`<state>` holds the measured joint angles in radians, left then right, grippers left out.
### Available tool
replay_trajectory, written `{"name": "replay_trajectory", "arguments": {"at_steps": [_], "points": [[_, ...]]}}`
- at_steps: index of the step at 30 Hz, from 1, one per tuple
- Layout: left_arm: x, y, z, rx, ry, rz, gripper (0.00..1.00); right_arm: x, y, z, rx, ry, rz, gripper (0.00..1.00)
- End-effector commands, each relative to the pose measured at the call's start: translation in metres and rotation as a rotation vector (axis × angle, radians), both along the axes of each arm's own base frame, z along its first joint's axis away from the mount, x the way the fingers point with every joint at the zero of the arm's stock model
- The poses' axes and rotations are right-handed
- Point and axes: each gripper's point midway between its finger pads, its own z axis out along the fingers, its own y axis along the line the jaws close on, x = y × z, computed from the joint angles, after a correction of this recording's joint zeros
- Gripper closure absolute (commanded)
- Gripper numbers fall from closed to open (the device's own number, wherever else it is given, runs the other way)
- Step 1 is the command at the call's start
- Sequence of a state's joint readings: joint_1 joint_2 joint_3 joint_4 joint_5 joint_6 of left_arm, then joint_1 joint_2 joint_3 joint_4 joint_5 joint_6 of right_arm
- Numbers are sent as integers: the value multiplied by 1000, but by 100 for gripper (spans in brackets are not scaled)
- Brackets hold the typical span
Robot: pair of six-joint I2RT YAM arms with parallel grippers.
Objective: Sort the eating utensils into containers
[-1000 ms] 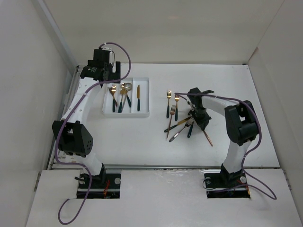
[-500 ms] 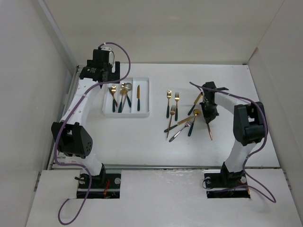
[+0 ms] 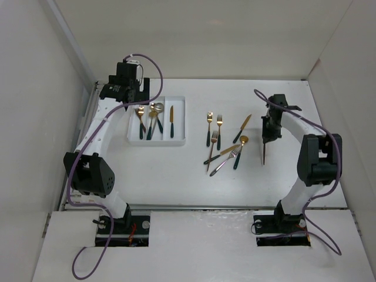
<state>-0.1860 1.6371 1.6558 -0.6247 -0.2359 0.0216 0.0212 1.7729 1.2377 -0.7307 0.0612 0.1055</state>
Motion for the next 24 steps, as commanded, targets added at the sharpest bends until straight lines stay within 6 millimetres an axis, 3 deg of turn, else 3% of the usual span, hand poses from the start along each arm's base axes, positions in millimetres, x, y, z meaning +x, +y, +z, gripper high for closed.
{"name": "replay_trajectory", "arguments": {"at_steps": [1,3,4,7,8,10,11,12,14,15,16,17,18,19,20,22,23,24], "points": [[-7,4,22,5,-62,8,0,49,34,85,159,-297,2,100],[-8,4,18,7,-53,8,0,60,59,120,246,-395,2,100],[-8,4,18,7,-53,8,0,62,90,135,317,-429,64,100],[-6,3,20,5,-62,8,0,79,146,187,456,-577,116,100],[-7,4,16,7,-53,8,0,78,182,203,511,-606,175,100],[-7,4,16,7,-53,8,0,89,225,222,609,-673,218,100],[-9,4,16,7,-53,8,0,83,260,228,659,-680,279,100],[-8,5,18,11,-63,15,0,86,278,243,697,-719,305,100],[-11,8,17,19,-63,24,0,100,315,237,749,-724,313,100],[-12,8,13,22,-51,24,0,98,340,256,786,-749,362,100],[-14,9,17,19,-63,24,0,102,356,258,806,-752,374,100],[-14,11,15,27,-63,33,0,114,374,227,795,-704,379,100],[-15,11,19,26,-72,33,0,112,392,224,805,-697,403,100],[-16,11,14,28,-61,33,0,118,404,237,833,-722,410,100],[-18,13,10,43,-50,34,0,128,417,209,821,-685,395,100],[-20,16,11,50,-53,43,0,135,431,203,819,-688,387,100],[-20,16,17,46,-72,44,0,139,432,192,802,-675,375,100],[-20,16,17,46,-73,44,0,144,433,166,776,-629,349,100]]}}
